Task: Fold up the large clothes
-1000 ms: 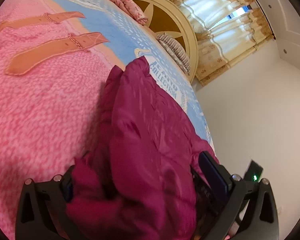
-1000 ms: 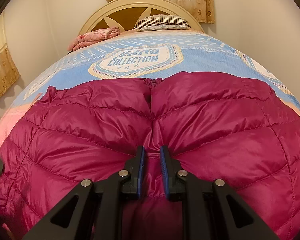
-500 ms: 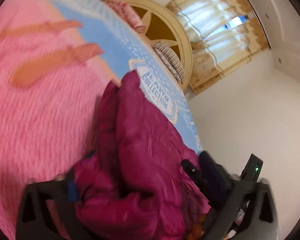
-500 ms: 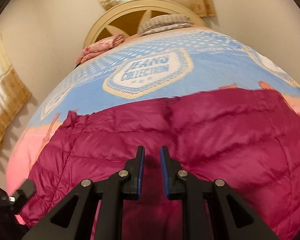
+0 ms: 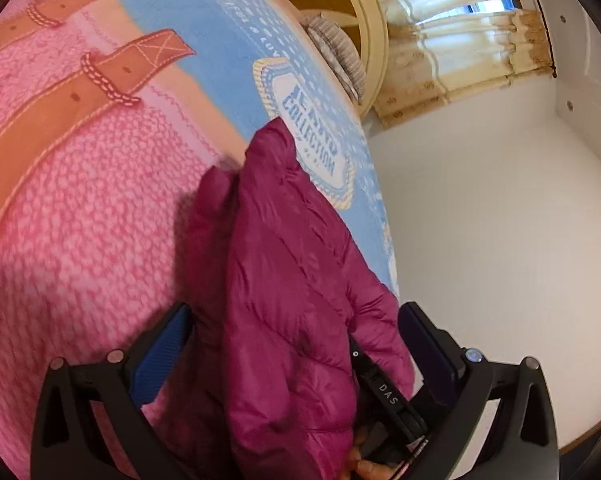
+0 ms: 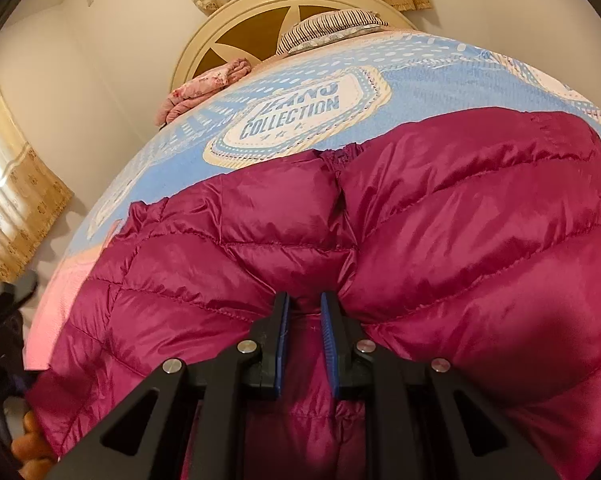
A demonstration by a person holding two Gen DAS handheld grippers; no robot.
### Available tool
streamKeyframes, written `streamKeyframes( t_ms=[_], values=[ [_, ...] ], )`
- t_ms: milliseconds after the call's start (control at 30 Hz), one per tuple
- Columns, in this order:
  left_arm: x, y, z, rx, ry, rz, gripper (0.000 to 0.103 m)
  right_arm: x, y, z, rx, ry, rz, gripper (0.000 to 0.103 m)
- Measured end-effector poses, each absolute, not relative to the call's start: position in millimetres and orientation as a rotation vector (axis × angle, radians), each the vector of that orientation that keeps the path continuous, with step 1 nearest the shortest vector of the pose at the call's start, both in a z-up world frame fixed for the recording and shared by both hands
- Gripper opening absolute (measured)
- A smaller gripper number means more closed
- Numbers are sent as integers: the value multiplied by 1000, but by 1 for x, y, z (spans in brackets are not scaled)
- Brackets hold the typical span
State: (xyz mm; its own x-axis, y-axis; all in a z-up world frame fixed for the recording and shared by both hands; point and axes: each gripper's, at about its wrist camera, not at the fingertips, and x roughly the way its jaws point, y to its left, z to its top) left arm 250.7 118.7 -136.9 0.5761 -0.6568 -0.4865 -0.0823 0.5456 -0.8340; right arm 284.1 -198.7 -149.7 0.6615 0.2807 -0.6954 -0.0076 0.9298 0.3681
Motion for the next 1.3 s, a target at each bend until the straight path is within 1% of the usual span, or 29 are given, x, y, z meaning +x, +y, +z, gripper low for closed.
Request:
streamKeyframes(
  t_ms=[167, 233, 300, 400, 467, 500, 533, 567, 600, 700, 767, 867, 933, 1000, 1167, 1300],
  values=[
    [268, 133, -142, -938, 1019, -515, 103, 284, -198, -150, 353, 832, 168, 16],
    [278, 128, -152, -947, 1080, -567, 103, 284, -199, -150, 356, 831, 168, 16],
    [291, 117, -154, -894, 1114, -561, 103, 284, -199, -150, 359, 829, 169, 16],
    [290, 98, -147, -800, 1105, -619, 103, 283, -201, -151, 374, 823, 177, 16],
    [286, 89, -148, -779, 1082, -619, 98, 283, -204, -151, 386, 822, 181, 16],
    [284, 85, -148, -777, 1068, -616, 85, 284, -204, -151, 386, 822, 180, 16],
    [284, 82, -151, -800, 1065, -632, 64, 284, -203, -151, 378, 827, 174, 16],
    [285, 81, -155, -833, 1068, -639, 54, 285, -201, -150, 368, 833, 167, 16],
    [287, 81, -159, -871, 1068, -632, 38, 286, -199, -147, 352, 848, 156, 16],
    [284, 84, -157, -886, 1036, -616, 29, 280, -204, -133, 365, 822, 139, 16],
    [280, 81, -150, -875, 1009, -614, 27, 275, -208, -128, 361, 784, 108, 16],
    [274, 77, -134, -870, 968, -623, 23, 286, -210, -150, 391, 866, 126, 15],
    [275, 68, -121, -864, 946, -640, 20, 288, -213, -151, 417, 863, 130, 15],
    [275, 62, -110, -851, 931, -653, 18, 288, -211, -151, 414, 869, 124, 15],
    [260, 57, -79, -764, 895, -690, 18, 284, -208, -152, 534, 871, 125, 15],
    [247, 58, -54, -674, 875, -686, 18, 279, -179, -156, 618, 899, 211, 15]
  ],
)
